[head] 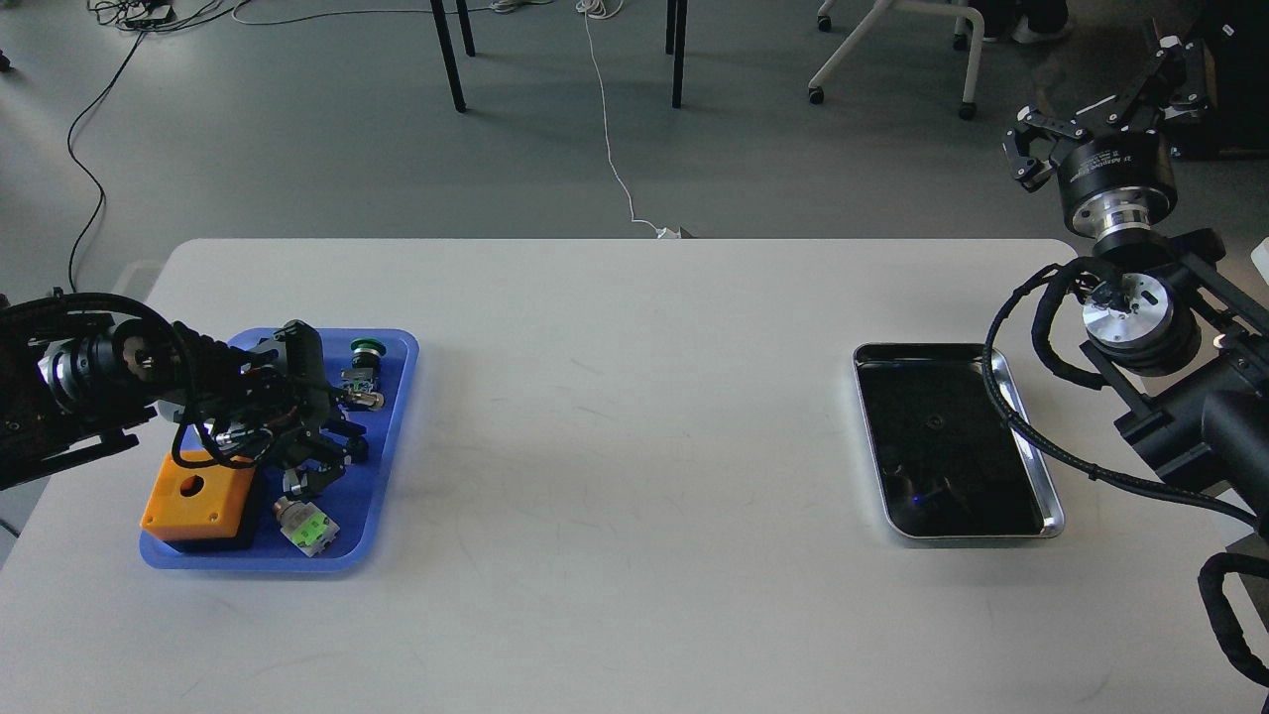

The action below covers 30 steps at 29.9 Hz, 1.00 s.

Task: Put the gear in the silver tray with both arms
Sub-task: 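Grasp another black gear in the blue tray with the left gripper, then carry the second gear to the table center and release it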

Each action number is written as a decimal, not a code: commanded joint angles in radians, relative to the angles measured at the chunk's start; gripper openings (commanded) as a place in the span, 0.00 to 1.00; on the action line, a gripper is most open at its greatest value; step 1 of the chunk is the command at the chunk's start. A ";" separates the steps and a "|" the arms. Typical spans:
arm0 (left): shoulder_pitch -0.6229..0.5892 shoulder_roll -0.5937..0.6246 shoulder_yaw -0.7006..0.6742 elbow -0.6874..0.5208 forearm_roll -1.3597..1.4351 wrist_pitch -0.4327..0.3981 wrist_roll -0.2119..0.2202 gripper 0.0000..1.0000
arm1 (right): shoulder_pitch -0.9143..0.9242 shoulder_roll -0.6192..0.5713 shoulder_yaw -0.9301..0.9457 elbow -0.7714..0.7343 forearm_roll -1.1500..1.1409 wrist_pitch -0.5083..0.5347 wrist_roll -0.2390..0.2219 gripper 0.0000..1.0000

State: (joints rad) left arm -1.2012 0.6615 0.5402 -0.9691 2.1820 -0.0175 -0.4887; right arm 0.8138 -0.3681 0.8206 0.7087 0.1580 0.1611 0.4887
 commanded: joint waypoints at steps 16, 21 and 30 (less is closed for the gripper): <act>-0.014 0.007 0.003 -0.005 0.000 0.002 0.000 0.20 | 0.007 0.000 0.000 -0.001 0.000 0.000 0.000 0.99; -0.021 0.043 -0.006 -0.017 0.000 0.004 0.000 0.19 | 0.008 -0.002 0.000 -0.001 0.000 0.000 0.000 0.99; -0.158 0.079 -0.014 -0.068 0.000 0.040 0.000 0.19 | 0.012 -0.003 0.000 0.000 0.000 0.000 0.000 0.99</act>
State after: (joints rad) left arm -1.3083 0.7425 0.5323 -1.0236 2.1815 0.0135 -0.4886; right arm 0.8240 -0.3698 0.8206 0.7084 0.1578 0.1610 0.4887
